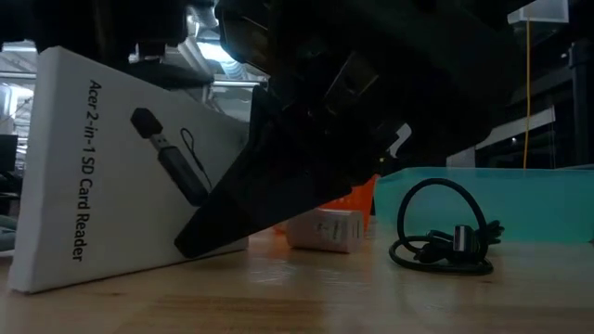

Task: Pick and place items into bin
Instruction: Put the white card reader box into the light blue bin

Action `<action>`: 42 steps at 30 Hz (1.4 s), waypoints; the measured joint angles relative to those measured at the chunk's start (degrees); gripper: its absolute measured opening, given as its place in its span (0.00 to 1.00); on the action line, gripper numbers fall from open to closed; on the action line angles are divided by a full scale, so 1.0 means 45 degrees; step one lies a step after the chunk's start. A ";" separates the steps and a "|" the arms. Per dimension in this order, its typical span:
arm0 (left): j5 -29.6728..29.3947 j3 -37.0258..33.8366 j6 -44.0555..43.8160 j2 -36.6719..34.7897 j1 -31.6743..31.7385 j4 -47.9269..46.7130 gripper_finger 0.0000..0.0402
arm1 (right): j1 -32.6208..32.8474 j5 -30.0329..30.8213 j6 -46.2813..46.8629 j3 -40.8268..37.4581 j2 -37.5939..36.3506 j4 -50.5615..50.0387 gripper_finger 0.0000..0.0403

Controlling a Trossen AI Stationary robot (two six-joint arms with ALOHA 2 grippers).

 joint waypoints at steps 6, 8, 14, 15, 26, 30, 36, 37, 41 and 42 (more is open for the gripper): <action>0.0194 0.0008 0.1876 -0.1143 0.0100 -0.0009 0.45 | 0.0005 -0.0012 0.0029 0.0000 0.0000 -0.0033 0.00; 0.0137 0.0015 0.2473 -0.1700 0.0092 -0.0480 0.45 | 0.0005 -0.0014 0.0029 0.0000 0.0000 -0.0073 0.00; -0.0616 0.0034 0.2782 -0.2908 0.0029 -0.3725 0.45 | 0.0046 0.0037 -0.0017 0.0000 -0.0255 -0.0960 0.00; -0.0716 0.0120 0.2784 -0.2972 -0.0006 -0.4309 0.44 | 0.0085 0.0097 -0.0010 0.0000 -0.0394 -0.1234 0.00; -0.0766 0.4254 0.4016 -0.2975 -0.0393 -1.2066 0.40 | 0.0750 0.1504 0.0252 0.0005 -0.1355 -0.3220 0.00; -0.1385 0.5412 0.3313 -0.2841 -0.0745 -1.4417 0.40 | 0.0945 0.1784 0.0789 0.0005 -0.1355 -0.4235 0.00; -0.0677 0.6809 0.2833 -0.1070 -0.0935 -1.5552 0.40 | 0.1137 0.2609 0.1375 0.0000 -0.1495 -0.5138 0.00; -0.0422 0.7144 0.2833 -0.0677 -0.0902 -1.5962 0.40 | 0.1172 0.2691 0.1383 0.0000 -0.1555 -0.5262 0.00; 0.0321 0.8737 0.2324 0.0673 -0.0632 -1.8286 0.40 | 0.1339 0.2727 0.1457 0.0000 -0.1662 -0.5247 0.00; 0.0446 0.9149 0.2182 0.0932 -0.0554 -1.8804 0.40 | 0.1410 0.2737 0.1556 0.0000 -0.1671 -0.5183 0.00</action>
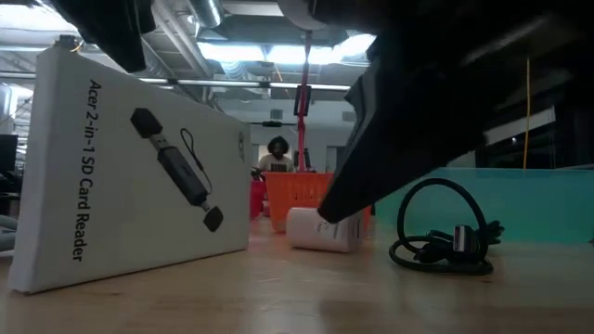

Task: Pick and place items into bin
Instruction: Put the white card reader box into the light blue bin

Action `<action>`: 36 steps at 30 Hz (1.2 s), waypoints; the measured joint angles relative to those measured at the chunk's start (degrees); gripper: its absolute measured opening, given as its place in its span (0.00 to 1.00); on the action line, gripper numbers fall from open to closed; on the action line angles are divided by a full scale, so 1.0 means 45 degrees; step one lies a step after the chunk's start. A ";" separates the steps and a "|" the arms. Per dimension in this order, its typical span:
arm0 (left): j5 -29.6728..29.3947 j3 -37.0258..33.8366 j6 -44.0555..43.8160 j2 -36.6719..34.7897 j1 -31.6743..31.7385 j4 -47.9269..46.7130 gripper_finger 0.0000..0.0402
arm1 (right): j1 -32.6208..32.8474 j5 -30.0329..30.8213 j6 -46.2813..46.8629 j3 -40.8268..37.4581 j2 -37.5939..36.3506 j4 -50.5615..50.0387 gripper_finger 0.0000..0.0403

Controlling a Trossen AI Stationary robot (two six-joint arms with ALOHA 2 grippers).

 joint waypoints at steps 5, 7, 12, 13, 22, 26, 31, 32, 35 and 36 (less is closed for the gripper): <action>0.0156 0.1578 -0.0257 0.0855 0.0210 -0.1857 0.40 | 0.0199 0.0102 0.0171 0.0000 -0.0004 -0.0036 0.00; 0.0172 0.1891 -0.0525 0.0923 0.0287 -0.1962 0.40 | 0.0269 0.0109 0.0202 0.0000 -0.0004 -0.0042 0.00; 0.0251 0.2008 -0.1598 0.0960 0.0432 -0.1984 0.40 | 0.0411 0.0129 0.0169 0.0000 -0.0004 0.0069 0.00; 0.0282 0.2013 -0.1818 0.0960 0.0467 -0.1996 0.40 | 0.0439 0.0129 0.0164 0.0000 -0.0004 0.0064 0.00; 0.0595 0.2013 -0.3205 0.0960 0.0811 -0.1927 0.46 | 0.0513 0.0226 0.0106 0.0000 -0.0004 0.0068 0.00; 0.0591 0.2013 -0.3665 0.1126 0.0814 -0.1874 0.48 | 0.0512 0.0226 0.0106 0.0000 -0.0004 0.0064 0.00; 0.0961 0.2013 -0.3689 0.1676 0.0814 -0.1477 0.50 | 0.0508 0.0226 0.0091 0.0000 -0.0004 0.0064 0.00; 0.1051 0.2008 -0.3691 0.1735 0.0814 -0.1389 0.50 | 0.0508 0.0226 0.0091 0.0000 -0.0004 0.0064 0.00; 0.1149 0.2008 -0.3650 0.1795 0.0824 -0.0980 0.50 | 0.0508 0.0226 0.0093 0.0000 -0.0004 0.0065 0.00; 0.1147 0.2008 -0.3645 0.1795 0.0824 -0.0954 0.50 | 0.0513 0.0223 0.0096 0.0000 -0.0004 0.0064 0.00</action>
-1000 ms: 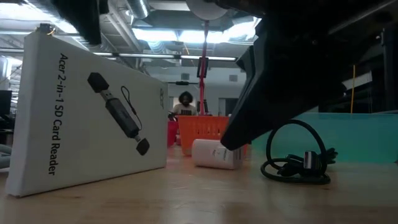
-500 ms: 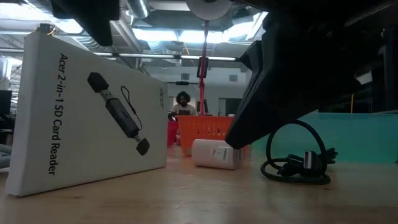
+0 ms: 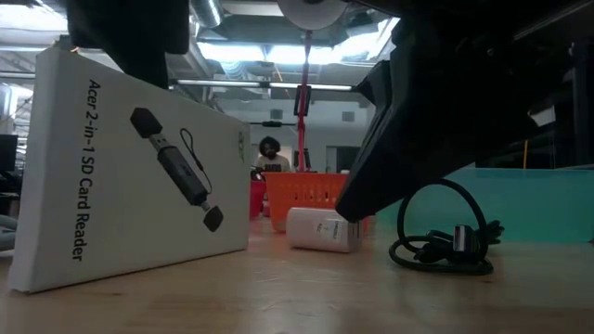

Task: Pick and place items into bin
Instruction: Put the white card reader box into the light blue bin

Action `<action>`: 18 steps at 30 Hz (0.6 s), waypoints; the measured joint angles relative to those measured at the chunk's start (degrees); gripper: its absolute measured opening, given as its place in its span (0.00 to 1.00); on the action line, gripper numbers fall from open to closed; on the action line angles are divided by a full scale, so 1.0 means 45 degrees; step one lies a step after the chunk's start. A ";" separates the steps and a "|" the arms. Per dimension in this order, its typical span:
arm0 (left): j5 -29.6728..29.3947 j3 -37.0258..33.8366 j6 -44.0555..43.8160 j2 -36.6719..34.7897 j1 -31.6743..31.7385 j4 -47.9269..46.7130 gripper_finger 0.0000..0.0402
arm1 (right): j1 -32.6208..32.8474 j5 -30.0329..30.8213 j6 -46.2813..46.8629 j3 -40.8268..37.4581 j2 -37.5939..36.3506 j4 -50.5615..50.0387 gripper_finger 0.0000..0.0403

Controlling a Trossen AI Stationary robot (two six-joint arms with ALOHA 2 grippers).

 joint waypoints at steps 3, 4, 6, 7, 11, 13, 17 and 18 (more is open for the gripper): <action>-0.0090 0.0000 -0.0037 0.0000 0.0000 0.0044 0.50 | 0.0000 -0.0002 0.0002 0.0000 0.0000 0.0002 0.00; -0.0090 0.0000 -0.0037 0.0000 0.0000 0.0044 0.50 | 0.0000 -0.0002 0.0005 0.0000 0.0000 0.0001 0.00; -0.0097 0.0000 -0.0037 0.0000 0.0000 0.0044 0.50 | 0.0000 -0.0002 0.0005 0.0000 0.0000 0.0005 0.00; -0.0141 0.0000 -0.0041 0.0000 0.0000 0.0043 0.50 | 0.0000 -0.0002 0.0010 0.0000 0.0000 0.0005 0.00; -0.0379 0.0000 -0.0098 0.0000 0.0000 0.0039 0.50 | 0.0000 -0.0004 0.0015 0.0000 0.0000 0.0002 0.00; -0.0386 0.0000 -0.0139 0.0050 0.0000 0.0029 0.50 | 0.0000 -0.0006 0.0015 0.0000 0.0000 0.0005 0.00; -0.0313 0.0000 -0.0139 0.0270 0.0000 0.0009 0.50 | 0.0000 -0.0007 0.0015 0.0000 0.0000 0.0005 0.00; -0.0329 0.0000 -0.0139 0.0313 0.0000 0.0011 0.50 | 0.0000 -0.0007 0.0015 0.0000 0.0000 0.0005 0.00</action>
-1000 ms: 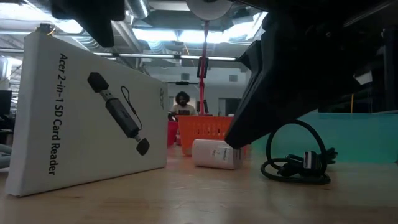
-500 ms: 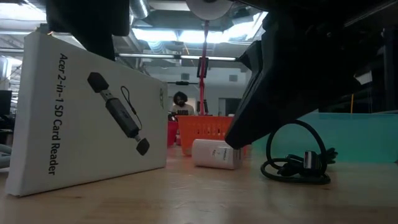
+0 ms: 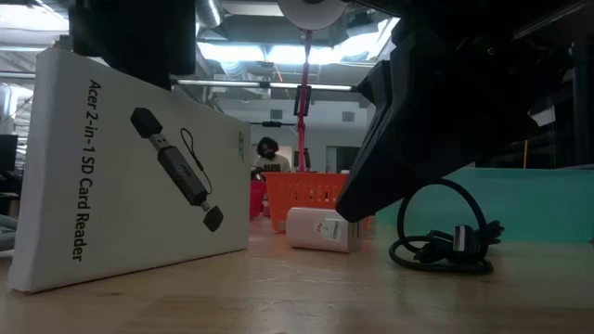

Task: Pick and place items into bin
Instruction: Put the white card reader box into the light blue bin

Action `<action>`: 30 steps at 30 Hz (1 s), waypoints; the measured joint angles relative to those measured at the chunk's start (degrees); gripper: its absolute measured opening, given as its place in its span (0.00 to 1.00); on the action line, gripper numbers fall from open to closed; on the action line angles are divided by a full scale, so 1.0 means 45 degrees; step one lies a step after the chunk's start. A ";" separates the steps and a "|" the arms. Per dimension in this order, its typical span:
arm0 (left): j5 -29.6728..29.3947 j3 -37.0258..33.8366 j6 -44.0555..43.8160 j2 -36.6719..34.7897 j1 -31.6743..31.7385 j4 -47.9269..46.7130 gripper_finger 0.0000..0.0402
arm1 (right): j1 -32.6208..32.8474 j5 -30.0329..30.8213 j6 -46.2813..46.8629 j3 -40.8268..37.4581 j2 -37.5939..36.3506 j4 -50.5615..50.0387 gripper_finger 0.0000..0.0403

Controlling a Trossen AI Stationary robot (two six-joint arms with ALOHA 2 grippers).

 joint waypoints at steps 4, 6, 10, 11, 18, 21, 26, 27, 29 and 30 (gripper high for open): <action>-0.0062 0.0000 -0.0005 0.0208 0.0000 -0.0006 0.50 | 0.0053 0.0002 0.0000 0.0000 0.0000 0.0000 0.00; -0.0103 0.0000 -0.0027 0.0357 0.0000 0.0005 0.50 | 0.0109 0.0000 0.0000 0.0000 0.0000 0.0000 0.00; -0.0095 0.0000 0.0113 0.0663 0.0061 0.0070 0.49 | 0.0195 0.0126 0.0000 0.0000 0.0000 -0.0005 0.00; -0.0091 0.0000 0.0264 0.0693 0.0088 0.0090 0.49 | 0.0223 0.0131 0.0000 0.0000 0.0000 0.0000 0.00; -0.0084 0.0000 0.1728 0.0389 0.0091 0.0025 0.24 | 0.0248 0.0167 0.0091 0.0000 0.0000 0.0000 0.00; 0.0129 0.0000 0.2331 0.0007 0.0083 -0.0191 0.10 | 0.0248 0.0170 0.0342 0.0000 0.0000 -0.0005 0.00; -0.0140 0.0000 0.2883 -0.0713 0.0083 -0.0458 0.07 | 0.0248 0.0175 0.0455 0.0000 0.0000 -0.0002 0.00; -0.0221 0.0000 0.2942 -0.0785 0.0067 -0.0451 0.07 | 0.0248 0.0172 0.0528 0.0000 0.0000 0.0000 0.00; -0.0242 0.0000 0.3009 -0.0813 0.0034 -0.0476 0.08 | 0.0248 0.0175 0.0664 0.0000 0.0000 -0.0005 0.00; -0.0241 0.0000 0.3049 -0.0813 0.0028 -0.0473 0.08 | 0.0248 0.0175 0.0680 0.0000 0.0000 -0.0005 0.00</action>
